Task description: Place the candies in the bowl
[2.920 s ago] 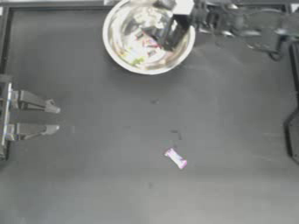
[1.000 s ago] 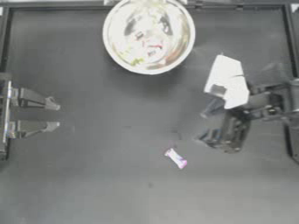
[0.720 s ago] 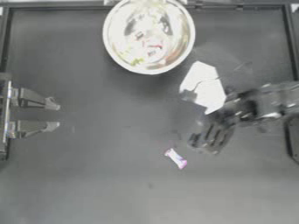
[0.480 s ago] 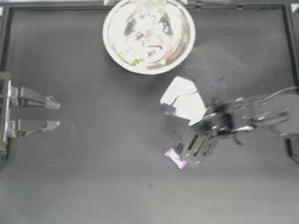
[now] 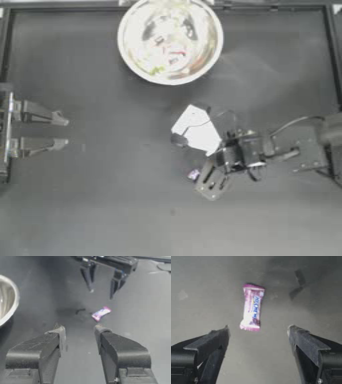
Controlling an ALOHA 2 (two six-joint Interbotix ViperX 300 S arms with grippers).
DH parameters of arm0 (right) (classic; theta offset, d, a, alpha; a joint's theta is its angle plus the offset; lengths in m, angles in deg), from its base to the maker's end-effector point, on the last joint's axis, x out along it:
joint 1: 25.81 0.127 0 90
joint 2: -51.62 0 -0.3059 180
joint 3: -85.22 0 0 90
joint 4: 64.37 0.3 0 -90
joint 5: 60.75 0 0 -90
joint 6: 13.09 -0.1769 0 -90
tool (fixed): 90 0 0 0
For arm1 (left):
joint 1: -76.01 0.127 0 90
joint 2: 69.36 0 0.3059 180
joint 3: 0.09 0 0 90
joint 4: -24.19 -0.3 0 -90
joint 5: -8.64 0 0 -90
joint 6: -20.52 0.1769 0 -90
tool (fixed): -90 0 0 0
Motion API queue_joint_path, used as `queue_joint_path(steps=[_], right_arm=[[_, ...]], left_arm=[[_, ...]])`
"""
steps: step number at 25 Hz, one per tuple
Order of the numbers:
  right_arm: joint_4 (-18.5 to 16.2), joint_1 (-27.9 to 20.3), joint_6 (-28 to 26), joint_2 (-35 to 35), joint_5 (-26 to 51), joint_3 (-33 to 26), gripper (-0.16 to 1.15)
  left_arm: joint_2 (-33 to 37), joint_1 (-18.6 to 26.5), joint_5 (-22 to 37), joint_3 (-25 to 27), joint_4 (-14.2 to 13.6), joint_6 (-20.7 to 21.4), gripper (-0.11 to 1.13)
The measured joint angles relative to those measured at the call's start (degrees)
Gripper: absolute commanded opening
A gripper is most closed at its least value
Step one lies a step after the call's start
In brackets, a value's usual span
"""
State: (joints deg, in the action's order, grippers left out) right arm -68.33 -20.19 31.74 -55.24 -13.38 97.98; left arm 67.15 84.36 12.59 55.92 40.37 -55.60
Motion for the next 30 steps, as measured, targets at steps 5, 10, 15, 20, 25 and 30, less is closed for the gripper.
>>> queue_joint_path(steps=[5, 10, 15, 20, 25, 30], right_arm=[[-1.05, 0.53, -1.14, -2.81, -0.53, -1.14, 0.98], [-1.67, 0.62, -1.23, -5.36, -0.79, -2.11, 0.98], [-2.64, 0.62, -1.23, -6.77, -1.23, -2.9, 0.98], [-2.99, 1.05, -2.11, -8.44, -1.32, -3.6, 0.98], [-3.87, 1.67, -3.25, -9.84, -1.32, -4.04, 0.98], [-3.87, 2.02, -3.43, -10.55, -1.32, -4.04, 0.96]], left_arm=[[0.09, 0.09, 0.09, 0.44, 0.0, 0.0, 0.8], [0.97, 0.09, 0.09, 0.7, 0.09, 0.0, 0.8], [1.76, 0.09, 0.18, 1.05, 0.09, 0.0, 0.8], [2.11, 0.18, 0.53, 1.14, 0.09, 0.0, 0.8], [2.11, 0.18, 0.53, 1.14, 0.09, 0.0, 0.8], [2.11, 0.18, 0.7, 1.14, 0.0, 0.0, 0.8]])
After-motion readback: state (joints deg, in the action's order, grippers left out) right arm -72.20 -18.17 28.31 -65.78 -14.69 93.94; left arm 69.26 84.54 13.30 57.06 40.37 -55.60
